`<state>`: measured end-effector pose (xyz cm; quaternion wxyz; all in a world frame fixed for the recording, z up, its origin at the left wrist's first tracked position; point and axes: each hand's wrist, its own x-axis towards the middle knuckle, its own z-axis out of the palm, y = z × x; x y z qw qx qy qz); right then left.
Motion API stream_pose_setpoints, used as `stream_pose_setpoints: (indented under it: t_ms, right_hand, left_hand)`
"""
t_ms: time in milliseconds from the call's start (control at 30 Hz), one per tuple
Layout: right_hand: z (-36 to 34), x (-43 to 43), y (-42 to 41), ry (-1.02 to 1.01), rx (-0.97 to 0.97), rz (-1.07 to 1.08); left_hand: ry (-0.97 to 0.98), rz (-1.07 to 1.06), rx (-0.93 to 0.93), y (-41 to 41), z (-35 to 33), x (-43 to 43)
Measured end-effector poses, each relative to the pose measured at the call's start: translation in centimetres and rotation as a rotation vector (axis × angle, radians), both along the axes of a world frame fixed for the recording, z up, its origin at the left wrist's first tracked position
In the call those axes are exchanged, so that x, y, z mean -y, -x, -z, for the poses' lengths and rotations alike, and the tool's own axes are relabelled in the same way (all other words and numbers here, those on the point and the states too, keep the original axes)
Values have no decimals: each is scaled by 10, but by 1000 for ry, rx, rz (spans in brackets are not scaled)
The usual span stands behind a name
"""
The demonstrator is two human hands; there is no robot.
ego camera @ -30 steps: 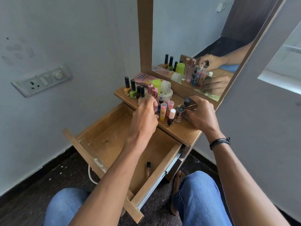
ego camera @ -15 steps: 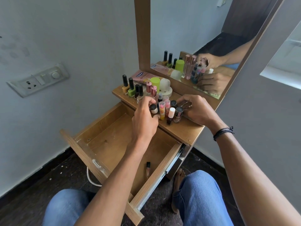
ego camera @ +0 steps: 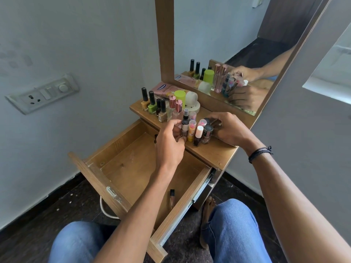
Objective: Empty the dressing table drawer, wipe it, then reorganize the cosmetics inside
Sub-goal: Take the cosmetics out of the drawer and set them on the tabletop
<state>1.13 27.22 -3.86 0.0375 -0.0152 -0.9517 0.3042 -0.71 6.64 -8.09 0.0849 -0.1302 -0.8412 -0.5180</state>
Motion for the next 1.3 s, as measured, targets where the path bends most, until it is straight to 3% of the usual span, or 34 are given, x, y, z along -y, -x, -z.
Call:
stream_pose_setpoints:
  t_ms: [500,733,867,933,1067,1200,1300]
  right_hand:
    - [5,10,-10,109,-108,164]
    - [7,31,-59,270,-566,515]
    - [15,75,-94,221,-686,406]
    - [24,99,-101,171,-560,230]
    - [43,137,-90,-146,-36,-47]
    - [57,168,-77,-453,225,-89]
    - [68,179,-72,-515,287,-49]
  left_hand:
    - [-84,14,22,-8,5,11]
    - [-52,-46,81,-20,13,44]
    - [144,-22,262,-19,23,76]
    - [294,29,345,-19,30,86]
    - [471,84,439,-29,47,88]
    - [599,59,433,-30,57,89]
    - [605,-5,439,-26,59,93]
